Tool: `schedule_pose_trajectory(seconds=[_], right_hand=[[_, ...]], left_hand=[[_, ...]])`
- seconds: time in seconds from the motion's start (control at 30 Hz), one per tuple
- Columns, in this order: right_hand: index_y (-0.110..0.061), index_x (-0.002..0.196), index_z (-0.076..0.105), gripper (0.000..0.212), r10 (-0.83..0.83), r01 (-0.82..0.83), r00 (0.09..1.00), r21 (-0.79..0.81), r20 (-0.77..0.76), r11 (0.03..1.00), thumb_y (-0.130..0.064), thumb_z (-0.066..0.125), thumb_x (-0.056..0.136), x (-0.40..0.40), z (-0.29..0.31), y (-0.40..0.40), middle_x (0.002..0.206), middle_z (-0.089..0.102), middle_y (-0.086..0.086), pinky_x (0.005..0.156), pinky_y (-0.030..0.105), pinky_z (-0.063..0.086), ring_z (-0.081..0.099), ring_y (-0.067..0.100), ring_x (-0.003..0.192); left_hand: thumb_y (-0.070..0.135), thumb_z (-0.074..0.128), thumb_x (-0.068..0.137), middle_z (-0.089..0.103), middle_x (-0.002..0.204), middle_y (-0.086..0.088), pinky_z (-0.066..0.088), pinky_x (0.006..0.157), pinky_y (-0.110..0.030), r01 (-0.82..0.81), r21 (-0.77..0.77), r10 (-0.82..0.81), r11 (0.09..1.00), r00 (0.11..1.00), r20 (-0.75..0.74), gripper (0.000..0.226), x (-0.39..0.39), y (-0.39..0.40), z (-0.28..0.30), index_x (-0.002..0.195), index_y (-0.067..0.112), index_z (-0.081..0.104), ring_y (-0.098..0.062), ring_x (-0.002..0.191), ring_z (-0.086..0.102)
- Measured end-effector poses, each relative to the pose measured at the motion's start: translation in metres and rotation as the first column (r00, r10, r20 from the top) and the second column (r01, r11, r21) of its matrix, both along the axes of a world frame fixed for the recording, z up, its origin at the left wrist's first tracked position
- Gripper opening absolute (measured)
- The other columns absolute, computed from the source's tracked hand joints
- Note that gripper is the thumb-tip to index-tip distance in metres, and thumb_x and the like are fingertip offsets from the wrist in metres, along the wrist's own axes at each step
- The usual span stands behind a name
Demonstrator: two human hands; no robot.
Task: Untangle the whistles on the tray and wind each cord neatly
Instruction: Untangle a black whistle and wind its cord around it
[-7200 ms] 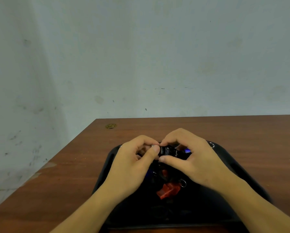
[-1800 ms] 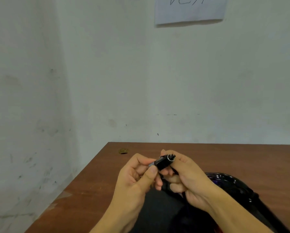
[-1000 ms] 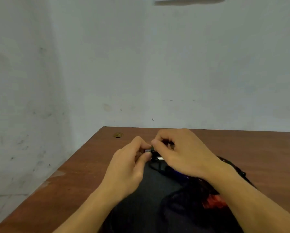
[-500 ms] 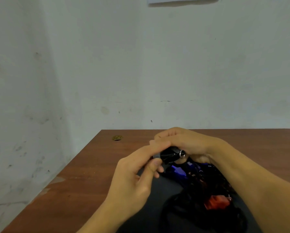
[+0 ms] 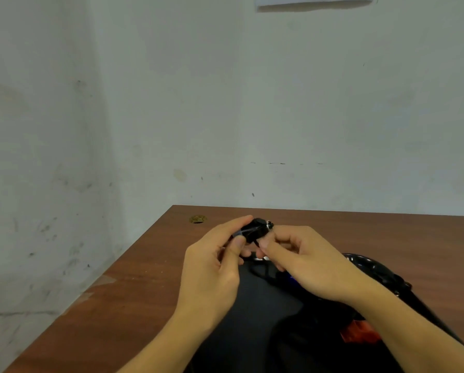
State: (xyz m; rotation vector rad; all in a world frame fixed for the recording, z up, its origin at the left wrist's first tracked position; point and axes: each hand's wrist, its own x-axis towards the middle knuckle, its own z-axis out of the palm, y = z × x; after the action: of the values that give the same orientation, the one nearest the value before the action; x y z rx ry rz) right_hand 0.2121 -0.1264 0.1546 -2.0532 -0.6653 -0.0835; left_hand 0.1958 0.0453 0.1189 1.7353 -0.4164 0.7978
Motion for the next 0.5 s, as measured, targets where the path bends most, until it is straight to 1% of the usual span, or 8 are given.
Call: schedule_pose_trajectory(seconds=[0.07, 0.13, 0.17, 0.23, 0.33, 0.43, 0.47, 0.5], right_hand=[[-0.029, 0.079, 0.069, 0.024, -0.028, 0.031, 0.997, -0.036, 0.078, 0.999, -0.029, 0.056, 0.099, -0.006, 0.002, -0.001, 0.065, 0.060, -0.009, 0.065, 0.015, 0.041, 0.053, 0.004, 0.060], [-0.030, 0.079, 0.068, 0.022, -0.063, 0.072, 0.987, -0.059, 0.145, 0.996, -0.030, 0.057, 0.098, -0.012, 0.006, -0.003, 0.069, 0.064, -0.009, 0.066, 0.017, 0.046, 0.058, 0.005, 0.064], [-0.031, 0.079, 0.068, 0.021, -0.079, 0.092, 0.981, -0.067, 0.175, 0.994, -0.032, 0.057, 0.097, -0.014, 0.011, -0.004, 0.070, 0.065, -0.011, 0.067, 0.017, 0.047, 0.059, 0.004, 0.065], [-0.033, 0.078, 0.069, 0.020, -0.121, 0.132, 0.966, -0.033, 0.228, 0.991, -0.035, 0.059, 0.095, -0.017, 0.021, -0.006, 0.073, 0.067, -0.015, 0.067, 0.014, 0.046, 0.060, 0.002, 0.065], [-0.031, 0.077, 0.072, 0.021, -0.166, 0.149, 0.944, 0.077, 0.287, 0.986, -0.038, 0.062, 0.094, -0.013, 0.027, -0.006, 0.074, 0.070, -0.009, 0.064, 0.016, 0.045, 0.062, 0.008, 0.066], [-0.026, 0.076, 0.075, 0.021, -0.165, 0.126, 0.960, 0.179, 0.225, 0.976, -0.038, 0.066, 0.091, 0.000, 0.019, -0.008, 0.074, 0.072, -0.003, 0.066, 0.023, 0.050, 0.066, 0.017, 0.070], [-0.025, 0.076, 0.076, 0.020, -0.158, 0.125, 0.971, 0.186, 0.177, 0.975, -0.039, 0.068, 0.089, 0.003, 0.016, -0.010, 0.073, 0.073, -0.001, 0.065, 0.023, 0.051, 0.067, 0.016, 0.068], [-0.024, 0.074, 0.076, 0.020, -0.152, 0.120, 0.980, 0.225, 0.127, 0.967, -0.039, 0.071, 0.086, 0.005, 0.014, -0.013, 0.071, 0.072, -0.001, 0.061, 0.020, 0.051, 0.067, 0.013, 0.064]], left_hand=[[-0.004, 0.058, 0.095, 0.073, 0.101, 0.019, 0.055, 0.072, -0.018, -0.041, 0.042, 0.041, 0.998, 0.999, 0.001, 0.047, 0.003, 0.002, -0.001, 0.115, 0.037, 0.067, -0.004, 0.078, 0.069], [-0.002, 0.059, 0.095, 0.068, 0.107, 0.028, 0.056, 0.075, -0.019, -0.072, 0.109, 0.069, 0.991, 0.997, 0.027, 0.051, 0.006, 0.005, -0.002, 0.116, 0.044, 0.063, -0.002, 0.083, 0.068], [-0.002, 0.060, 0.094, 0.067, 0.106, 0.028, 0.056, 0.075, -0.021, -0.087, 0.157, 0.080, 0.984, 0.995, 0.051, 0.053, 0.008, 0.007, -0.002, 0.117, 0.046, 0.062, -0.002, 0.084, 0.068], [-0.002, 0.061, 0.094, 0.069, 0.099, 0.022, 0.056, 0.074, -0.024, -0.113, 0.246, 0.093, 0.963, 0.992, 0.089, 0.051, 0.011, 0.009, -0.003, 0.121, 0.041, 0.063, -0.004, 0.085, 0.067], [0.001, 0.060, 0.094, 0.069, 0.094, 0.018, 0.055, 0.075, -0.023, -0.104, 0.330, 0.072, 0.938, 0.992, 0.108, 0.046, 0.009, 0.011, -0.001, 0.127, 0.031, 0.065, -0.004, 0.085, 0.066], [0.006, 0.057, 0.093, 0.069, 0.092, 0.016, 0.053, 0.073, -0.020, -0.064, 0.353, 0.007, 0.934, 0.987, 0.160, 0.041, 0.010, 0.006, -0.002, 0.125, 0.031, 0.066, -0.007, 0.084, 0.067], [0.006, 0.057, 0.093, 0.070, 0.094, 0.015, 0.054, 0.072, -0.021, -0.005, 0.325, -0.044, 0.946, 0.989, 0.142, 0.041, 0.005, 0.001, -0.004, 0.122, 0.032, 0.068, -0.009, 0.083, 0.067], [0.005, 0.057, 0.092, 0.071, 0.095, 0.013, 0.054, 0.072, -0.021, 0.076, 0.288, -0.112, 0.955, 0.987, 0.113, 0.040, 0.001, -0.004, -0.006, 0.119, 0.033, 0.070, -0.011, 0.081, 0.068]])
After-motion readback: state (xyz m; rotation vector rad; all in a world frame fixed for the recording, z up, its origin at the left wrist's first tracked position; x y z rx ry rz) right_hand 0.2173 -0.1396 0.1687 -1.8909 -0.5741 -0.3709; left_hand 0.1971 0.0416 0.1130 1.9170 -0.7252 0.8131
